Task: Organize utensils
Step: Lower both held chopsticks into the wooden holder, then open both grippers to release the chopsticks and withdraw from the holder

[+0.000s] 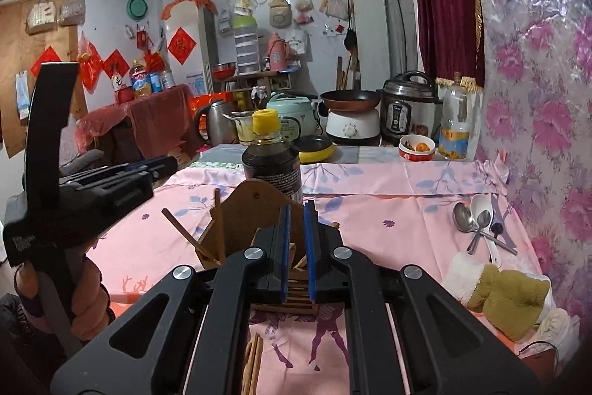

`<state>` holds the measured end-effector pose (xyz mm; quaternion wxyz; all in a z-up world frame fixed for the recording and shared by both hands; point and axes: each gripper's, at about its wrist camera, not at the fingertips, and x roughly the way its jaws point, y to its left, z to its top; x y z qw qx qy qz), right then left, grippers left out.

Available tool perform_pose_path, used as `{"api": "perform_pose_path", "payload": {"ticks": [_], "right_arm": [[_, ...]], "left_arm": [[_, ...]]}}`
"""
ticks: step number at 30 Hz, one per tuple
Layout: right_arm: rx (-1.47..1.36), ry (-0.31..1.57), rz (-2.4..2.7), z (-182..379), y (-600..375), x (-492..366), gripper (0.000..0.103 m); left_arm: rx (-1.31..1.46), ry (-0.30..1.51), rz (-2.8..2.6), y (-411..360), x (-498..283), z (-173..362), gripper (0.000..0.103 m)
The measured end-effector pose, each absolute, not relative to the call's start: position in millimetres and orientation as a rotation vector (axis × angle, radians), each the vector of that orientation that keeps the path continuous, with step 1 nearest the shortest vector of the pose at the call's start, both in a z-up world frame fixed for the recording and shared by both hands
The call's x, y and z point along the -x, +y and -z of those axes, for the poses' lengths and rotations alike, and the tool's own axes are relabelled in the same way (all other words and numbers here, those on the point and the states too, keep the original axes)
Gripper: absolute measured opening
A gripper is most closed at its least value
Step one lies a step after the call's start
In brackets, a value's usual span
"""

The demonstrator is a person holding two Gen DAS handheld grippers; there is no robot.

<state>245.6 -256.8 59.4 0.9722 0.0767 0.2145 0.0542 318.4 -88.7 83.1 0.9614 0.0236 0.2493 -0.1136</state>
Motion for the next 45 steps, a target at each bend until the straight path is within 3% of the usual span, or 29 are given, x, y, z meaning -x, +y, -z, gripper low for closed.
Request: {"api": "perform_pose_path", "payload": {"ticks": [1,6,11,25,32,45], "right_arm": [[-0.158,0.437,-0.108,-59,-257,-246,0.011],[-0.198,0.465,-0.114,-51,-269,-254,0.011],[-0.23,0.47,-0.11,-48,-280,-255,0.011],[-0.287,0.451,-0.126,-44,-306,-243,0.011],[-0.328,0.455,-0.123,-39,-322,-235,0.011],[-0.374,0.488,-0.116,-21,-340,-236,0.011]], "left_arm": [[-0.064,0.506,0.23,-93,-317,-82,0.048],[-0.11,0.514,0.251,-112,-316,-75,0.05],[-0.192,0.668,0.286,-146,-348,-38,0.045],[-0.271,0.573,0.375,-165,-326,-39,0.043],[-0.233,0.654,0.488,-179,-337,-39,0.022],[-0.215,0.777,0.53,-197,-364,-22,0.02]]}}
